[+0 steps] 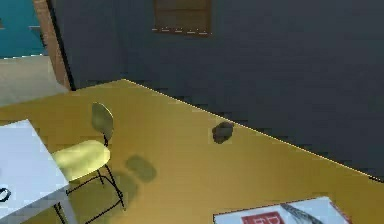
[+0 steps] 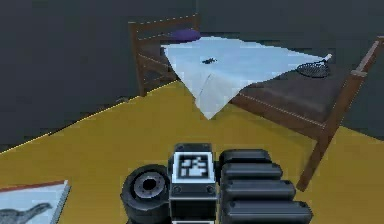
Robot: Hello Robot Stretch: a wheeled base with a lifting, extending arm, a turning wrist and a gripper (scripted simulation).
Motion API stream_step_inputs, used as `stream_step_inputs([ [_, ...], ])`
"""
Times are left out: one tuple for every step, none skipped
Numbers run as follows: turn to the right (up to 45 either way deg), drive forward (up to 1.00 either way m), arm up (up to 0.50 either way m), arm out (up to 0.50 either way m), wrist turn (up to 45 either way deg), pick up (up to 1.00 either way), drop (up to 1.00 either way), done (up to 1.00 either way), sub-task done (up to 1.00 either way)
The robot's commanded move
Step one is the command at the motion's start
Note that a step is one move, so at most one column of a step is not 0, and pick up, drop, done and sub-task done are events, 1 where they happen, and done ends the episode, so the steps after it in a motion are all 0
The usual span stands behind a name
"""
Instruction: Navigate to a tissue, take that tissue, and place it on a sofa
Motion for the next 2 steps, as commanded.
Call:
stream_step_inputs([
  [0.0,1.00,0.00,0.00,0.0,0.00,0.00,0.00,0.00],
  [0.0,0.40,0.00,0.00,0.0,0.00,0.00,0.00,0.00],
])
